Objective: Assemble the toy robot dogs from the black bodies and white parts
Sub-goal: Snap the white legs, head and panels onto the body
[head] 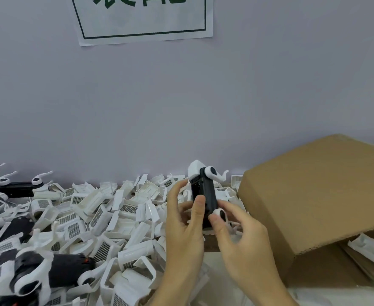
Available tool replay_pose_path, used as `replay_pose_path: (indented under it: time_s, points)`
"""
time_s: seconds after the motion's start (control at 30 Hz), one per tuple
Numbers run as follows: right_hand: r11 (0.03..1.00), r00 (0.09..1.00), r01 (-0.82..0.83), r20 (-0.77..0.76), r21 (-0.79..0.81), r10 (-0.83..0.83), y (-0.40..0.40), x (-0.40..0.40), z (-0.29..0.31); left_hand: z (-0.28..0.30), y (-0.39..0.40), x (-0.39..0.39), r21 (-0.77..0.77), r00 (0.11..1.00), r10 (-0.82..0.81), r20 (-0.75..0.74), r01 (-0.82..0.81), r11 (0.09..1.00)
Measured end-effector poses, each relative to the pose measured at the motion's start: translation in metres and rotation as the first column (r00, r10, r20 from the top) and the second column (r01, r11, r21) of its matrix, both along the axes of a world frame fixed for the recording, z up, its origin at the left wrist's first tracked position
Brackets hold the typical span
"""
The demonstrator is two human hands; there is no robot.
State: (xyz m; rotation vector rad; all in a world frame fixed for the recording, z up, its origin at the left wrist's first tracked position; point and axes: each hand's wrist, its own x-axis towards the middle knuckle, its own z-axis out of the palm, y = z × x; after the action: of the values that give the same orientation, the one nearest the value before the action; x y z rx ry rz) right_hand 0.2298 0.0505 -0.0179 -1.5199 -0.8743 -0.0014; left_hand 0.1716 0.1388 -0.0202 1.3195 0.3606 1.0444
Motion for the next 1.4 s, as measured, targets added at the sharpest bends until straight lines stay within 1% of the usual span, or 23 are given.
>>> replay_pose_path:
  time_s: [0.07, 0.13, 0.17, 0.23, 0.33, 0.47, 0.57, 0.63, 0.67, 0.7, 0.73, 0.8, 0.83, 0.87, 0.93, 1.03, 1.1, 1.23, 1.3, 1.4]
  points:
    - [0.995, 0.982, -0.042, -0.179, 0.087, 0.057, -0.002, 0.004, 0.002, -0.003, 0.002, 0.002, -0.031, 0.999, 0.01, -0.035, -0.011, 0.999]
    - [0.983, 0.915, -0.088, -0.378, 0.161, 0.144, -0.004, 0.006, 0.004, -0.004, 0.003, 0.003, -0.099, 0.997, 0.001, -0.071, -0.008, 0.995]
    - [0.978, 0.887, -0.105, -0.428, 0.179, 0.173, -0.004, 0.007, 0.005, -0.005, 0.004, 0.004, -0.129, 0.997, -0.001, -0.081, -0.01, 0.992]
    - [0.976, 0.867, -0.115, -0.46, 0.183, 0.189, -0.003, 0.007, 0.004, -0.005, 0.006, 0.006, -0.171, 0.996, 0.011, -0.093, -0.027, 0.985]
    - [0.98, 0.89, -0.113, -0.422, 0.163, 0.173, -0.003, 0.007, 0.003, -0.005, 0.007, 0.006, -0.177, 0.99, -0.021, -0.14, -0.004, 0.984]
    - [0.986, 0.947, -0.121, -0.284, 0.116, 0.15, -0.004, 0.007, 0.003, -0.006, 0.007, 0.006, -0.22, 0.986, -0.094, -0.137, 0.063, 0.973]
    - [0.976, 0.956, -0.22, -0.197, 0.01, 0.217, -0.005, 0.005, 0.001, -0.005, 0.005, 0.006, -0.207, 0.981, -0.137, -0.138, 0.107, 0.972]
    - [0.949, 0.932, -0.314, -0.204, -0.033, 0.301, -0.007, 0.004, 0.005, -0.007, 0.006, 0.006, -0.211, 0.984, -0.097, -0.146, 0.065, 0.975]
    - [0.941, 0.923, -0.335, -0.213, -0.038, 0.32, -0.009, 0.005, 0.007, -0.007, 0.006, 0.007, -0.208, 0.985, -0.075, -0.154, 0.042, 0.977]
    - [0.946, 0.928, -0.32, -0.215, -0.04, 0.305, -0.012, 0.007, 0.008, -0.008, 0.006, 0.007, -0.204, 0.986, -0.061, -0.156, 0.028, 0.978]
    - [0.964, 0.949, -0.261, -0.199, -0.056, 0.246, -0.013, 0.01, 0.008, -0.008, 0.006, 0.007, -0.197, 0.987, -0.052, -0.151, 0.022, 0.98]
    - [0.988, 0.992, -0.07, -0.117, -0.134, 0.054, -0.015, 0.019, 0.006, -0.007, 0.005, 0.006, -0.164, 0.988, -0.025, -0.155, -0.001, 0.986]
    - [0.98, 0.998, 0.018, -0.051, -0.196, -0.028, -0.016, 0.022, 0.005, -0.006, 0.005, 0.006, -0.147, 0.987, -0.008, -0.16, -0.016, 0.989]
    - [0.959, 0.997, 0.081, 0.02, -0.27, -0.079, -0.018, 0.025, 0.005, -0.006, 0.005, 0.005, -0.138, 0.987, 0.007, -0.158, -0.029, 0.99]
    - [0.897, 0.987, 0.132, 0.136, -0.421, -0.082, -0.022, 0.027, 0.008, -0.007, 0.006, 0.006, -0.14, 0.989, 0.019, -0.149, -0.04, 0.989]
    - [0.749, 0.966, 0.16, 0.26, -0.643, 0.016, -0.024, 0.026, 0.01, -0.006, 0.006, 0.005, -0.133, 0.989, 0.018, -0.148, -0.037, 0.99]
    - [0.625, 0.956, 0.177, 0.283, -0.76, 0.073, -0.024, 0.018, 0.012, -0.006, 0.006, 0.006, -0.119, 0.989, 0.01, -0.147, -0.028, 0.992]
    - [0.435, 0.966, 0.17, 0.237, -0.884, 0.105, -0.024, 0.005, 0.014, -0.007, 0.007, 0.006, -0.106, 0.989, -0.001, -0.148, -0.015, 0.994]
    - [0.376, 0.97, 0.156, 0.213, -0.914, 0.115, -0.025, 0.004, 0.016, -0.008, 0.008, 0.005, -0.106, 0.99, -0.011, -0.141, -0.004, 0.994]
    - [0.315, 0.951, 0.192, 0.255, -0.929, 0.173, -0.027, 0.003, 0.017, -0.009, 0.008, 0.005, -0.098, 0.989, -0.009, -0.148, -0.006, 0.995]
